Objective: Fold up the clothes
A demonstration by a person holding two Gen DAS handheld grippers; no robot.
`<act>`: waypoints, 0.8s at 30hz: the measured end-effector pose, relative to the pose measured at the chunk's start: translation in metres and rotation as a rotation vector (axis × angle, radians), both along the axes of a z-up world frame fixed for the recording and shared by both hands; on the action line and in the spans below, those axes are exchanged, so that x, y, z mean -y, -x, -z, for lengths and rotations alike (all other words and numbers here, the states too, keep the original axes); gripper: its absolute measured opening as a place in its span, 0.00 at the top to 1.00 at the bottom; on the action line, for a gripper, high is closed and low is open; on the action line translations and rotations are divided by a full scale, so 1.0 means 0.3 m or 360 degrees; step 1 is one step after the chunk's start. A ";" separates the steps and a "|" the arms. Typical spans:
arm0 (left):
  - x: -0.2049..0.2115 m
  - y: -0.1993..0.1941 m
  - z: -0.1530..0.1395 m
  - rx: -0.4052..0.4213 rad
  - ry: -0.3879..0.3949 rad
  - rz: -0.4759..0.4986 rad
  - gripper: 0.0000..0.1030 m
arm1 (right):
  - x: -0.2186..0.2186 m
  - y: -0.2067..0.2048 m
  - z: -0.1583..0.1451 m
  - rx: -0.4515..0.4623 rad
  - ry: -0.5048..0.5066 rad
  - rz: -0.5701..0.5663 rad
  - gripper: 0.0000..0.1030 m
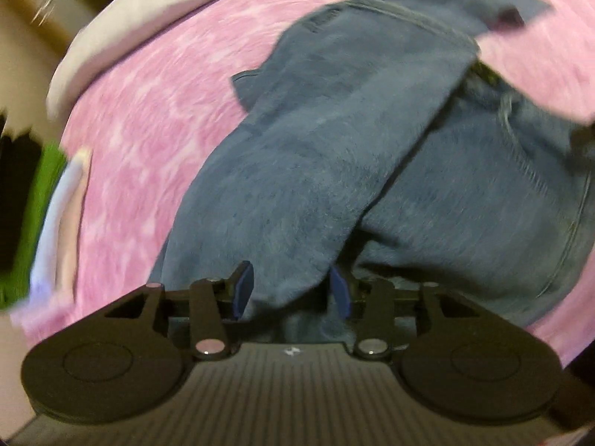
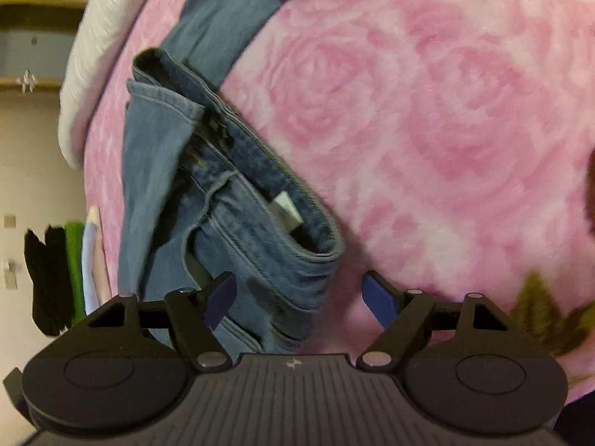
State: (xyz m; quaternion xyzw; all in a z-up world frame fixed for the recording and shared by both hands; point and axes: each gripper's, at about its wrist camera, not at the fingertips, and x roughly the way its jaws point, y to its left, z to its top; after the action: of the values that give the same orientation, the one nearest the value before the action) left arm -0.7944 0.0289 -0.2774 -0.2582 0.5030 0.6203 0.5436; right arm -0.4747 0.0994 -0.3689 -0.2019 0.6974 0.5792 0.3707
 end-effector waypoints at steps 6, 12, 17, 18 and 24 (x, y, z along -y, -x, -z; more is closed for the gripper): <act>0.009 0.042 0.060 0.0089 -0.0006 0.0056 0.83 | 0.066 0.007 0.005 -0.0002 -0.0053 0.0151 0.44; -0.003 0.073 0.068 0.0205 -0.0029 -0.0087 0.78 | 0.019 0.035 0.017 -0.0013 -0.0099 0.0212 0.62; -0.034 0.124 -0.009 0.0367 -0.0098 -0.0310 0.97 | -0.036 0.025 -0.067 -0.0084 -0.0247 0.0202 0.84; -0.038 0.148 -0.051 0.0432 -0.0141 -0.0393 0.98 | -0.059 0.007 -0.112 -0.0115 -0.0312 0.0206 0.84; -0.102 0.261 -0.390 0.0880 -0.0583 -0.0852 0.99 | -0.274 -0.232 -0.450 -0.0255 -0.0727 0.0363 0.85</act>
State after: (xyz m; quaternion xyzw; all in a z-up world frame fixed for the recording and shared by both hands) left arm -0.8727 0.0596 -0.1604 -0.4354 0.1349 0.7261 0.5148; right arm -0.4051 0.1818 -0.2339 0.0133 0.5939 0.6902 0.4133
